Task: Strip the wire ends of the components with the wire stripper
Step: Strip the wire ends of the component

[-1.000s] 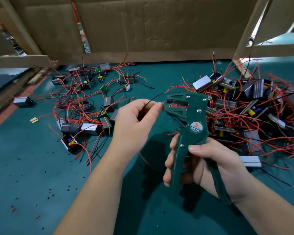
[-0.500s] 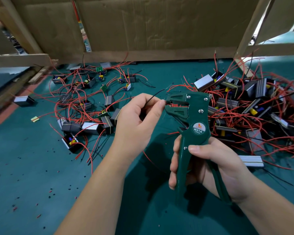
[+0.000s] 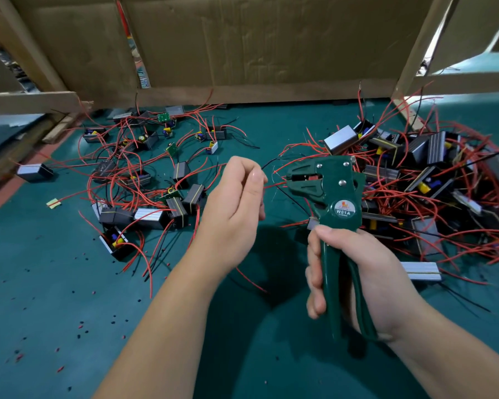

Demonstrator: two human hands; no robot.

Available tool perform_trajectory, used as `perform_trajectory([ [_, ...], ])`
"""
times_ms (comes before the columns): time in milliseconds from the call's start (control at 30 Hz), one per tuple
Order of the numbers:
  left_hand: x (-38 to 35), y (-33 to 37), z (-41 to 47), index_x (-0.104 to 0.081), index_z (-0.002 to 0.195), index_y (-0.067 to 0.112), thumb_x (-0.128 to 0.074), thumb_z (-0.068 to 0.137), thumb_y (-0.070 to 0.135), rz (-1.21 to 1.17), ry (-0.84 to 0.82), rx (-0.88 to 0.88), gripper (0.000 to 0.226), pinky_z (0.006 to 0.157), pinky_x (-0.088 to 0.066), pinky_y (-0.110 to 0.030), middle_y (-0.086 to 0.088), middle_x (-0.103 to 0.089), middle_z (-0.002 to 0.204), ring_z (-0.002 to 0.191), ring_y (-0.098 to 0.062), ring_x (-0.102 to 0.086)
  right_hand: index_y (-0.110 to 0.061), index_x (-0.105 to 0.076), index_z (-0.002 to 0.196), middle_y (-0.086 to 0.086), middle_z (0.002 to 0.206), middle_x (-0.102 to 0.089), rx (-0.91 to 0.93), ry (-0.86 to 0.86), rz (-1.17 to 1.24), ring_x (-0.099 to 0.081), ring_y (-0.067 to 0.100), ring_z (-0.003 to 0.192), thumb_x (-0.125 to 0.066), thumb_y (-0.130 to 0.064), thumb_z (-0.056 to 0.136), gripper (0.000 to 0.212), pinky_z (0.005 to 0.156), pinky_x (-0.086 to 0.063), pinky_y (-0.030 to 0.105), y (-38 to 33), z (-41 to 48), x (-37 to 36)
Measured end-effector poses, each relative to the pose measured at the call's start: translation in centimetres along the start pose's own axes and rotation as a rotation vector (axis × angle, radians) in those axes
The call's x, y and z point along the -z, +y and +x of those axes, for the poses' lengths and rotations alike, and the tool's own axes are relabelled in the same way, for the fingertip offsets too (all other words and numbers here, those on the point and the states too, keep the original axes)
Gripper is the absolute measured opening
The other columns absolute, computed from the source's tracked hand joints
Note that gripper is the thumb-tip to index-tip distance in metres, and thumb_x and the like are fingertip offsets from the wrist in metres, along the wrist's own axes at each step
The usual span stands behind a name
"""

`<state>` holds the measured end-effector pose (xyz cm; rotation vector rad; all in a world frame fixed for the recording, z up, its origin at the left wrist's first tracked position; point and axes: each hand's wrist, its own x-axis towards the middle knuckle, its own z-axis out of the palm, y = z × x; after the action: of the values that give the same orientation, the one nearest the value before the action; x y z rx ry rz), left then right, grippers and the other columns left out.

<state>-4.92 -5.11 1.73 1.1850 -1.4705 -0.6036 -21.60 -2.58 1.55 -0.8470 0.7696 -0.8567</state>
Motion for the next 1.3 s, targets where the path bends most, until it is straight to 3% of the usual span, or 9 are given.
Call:
perform_trajectory([
  [200,-0.8,0.7,0.6,-0.047,0.081,0.018,-0.034,0.104,0.020,-0.474,0.100,0.357,0.026,0.058,-0.038,-0.025,0.008,-0.042,0.061,0.053,-0.012,-0.046,-0.009,-0.070,0.092,0.020,0.094,-0.064,0.044,-0.167,0.127,-0.065,0.041,0.069,-0.085,-0.036,0.050,0.052,0.067,-0.055,0.053,-0.3,0.6,0.3],
  [333,-0.6,1.4,0.9,-0.044,0.081,0.016,-0.028,0.097,0.054,-0.908,0.031,0.562,0.045,0.050,-0.041,-0.026,0.001,-0.039,0.067,0.056,-0.018,-0.044,-0.003,-0.067,0.107,0.026,0.082,-0.060,-0.043,-0.334,0.110,-0.065,0.043,0.072,-0.083,-0.036,0.056,0.063,0.070,-0.053,0.054,-0.1,0.3,0.1],
  [500,-0.7,1.4,0.5,-0.051,0.110,0.009,-0.019,0.083,0.076,-0.871,-0.197,0.551,0.079,0.045,-0.028,-0.021,-0.016,-0.058,0.078,0.052,-0.022,-0.047,0.001,-0.063,0.112,0.024,0.080,-0.062,-0.089,-0.342,0.012,-0.064,0.042,0.069,-0.081,-0.025,0.055,0.065,0.071,-0.051,0.055,0.3,0.4,-0.3],
  [600,-0.6,0.5,0.6,-0.049,0.095,0.016,-0.016,0.088,0.073,-0.514,0.014,0.417,0.066,0.079,-0.041,-0.041,-0.015,-0.049,0.091,0.084,-0.025,-0.048,0.002,-0.055,0.120,0.024,0.086,-0.064,-0.027,-0.258,-0.010,-0.064,0.044,0.069,-0.072,-0.016,0.060,0.066,0.069,-0.050,0.059,0.0,0.5,0.2],
  [733,1.1,-0.7,0.6,-0.048,0.119,0.021,-0.028,0.088,0.060,0.214,0.175,0.158,0.054,0.098,-0.033,-0.025,-0.001,-0.051,0.112,0.111,-0.017,-0.046,-0.005,-0.052,0.123,0.019,0.091,-0.069,0.205,-0.045,-0.002,-0.066,0.044,0.073,-0.061,-0.006,0.069,0.055,0.064,-0.054,0.056,-0.2,0.7,0.6],
  [867,2.4,-2.3,0.7,-0.046,0.133,0.021,-0.052,0.091,0.031,0.781,0.208,0.367,0.043,0.110,-0.018,-0.041,-0.015,-0.038,0.138,0.132,-0.029,-0.026,-0.011,-0.052,0.108,0.009,0.084,-0.069,0.318,0.017,0.075,-0.068,0.045,0.075,-0.052,-0.007,0.075,0.034,0.066,-0.055,0.050,-1.2,0.8,1.1],
  [1000,3.0,-3.1,0.2,-0.043,0.137,0.032,-0.051,0.092,0.022,0.964,0.069,0.508,0.047,0.114,-0.012,-0.046,-0.012,-0.027,0.151,0.140,-0.030,-0.015,-0.011,-0.051,0.110,0.008,0.087,-0.069,0.263,-0.020,0.092,-0.067,0.047,0.075,-0.051,-0.009,0.074,0.036,0.066,-0.054,0.052,-0.8,0.7,1.2],
  [1133,3.6,-3.1,0.7,-0.053,0.125,0.034,-0.058,0.086,0.015,1.022,0.150,0.451,0.043,0.103,-0.019,-0.045,-0.001,-0.049,0.130,0.124,-0.028,-0.032,-0.013,-0.054,0.108,0.006,0.091,-0.071,0.284,-0.026,0.051,-0.067,0.046,0.074,-0.052,-0.008,0.074,0.034,0.064,-0.054,0.051,-0.4,0.6,1.2],
  [1300,3.9,-3.6,0.8,-0.063,0.117,0.030,-0.071,0.079,0.031,1.056,0.246,0.452,0.039,0.099,-0.021,-0.044,-0.003,-0.046,0.125,0.118,-0.030,-0.032,-0.018,-0.064,0.098,0.007,0.097,-0.072,0.289,-0.006,0.067,-0.067,0.045,0.070,-0.050,-0.008,0.072,0.031,0.062,-0.055,0.050,-0.4,0.5,1.2],
])
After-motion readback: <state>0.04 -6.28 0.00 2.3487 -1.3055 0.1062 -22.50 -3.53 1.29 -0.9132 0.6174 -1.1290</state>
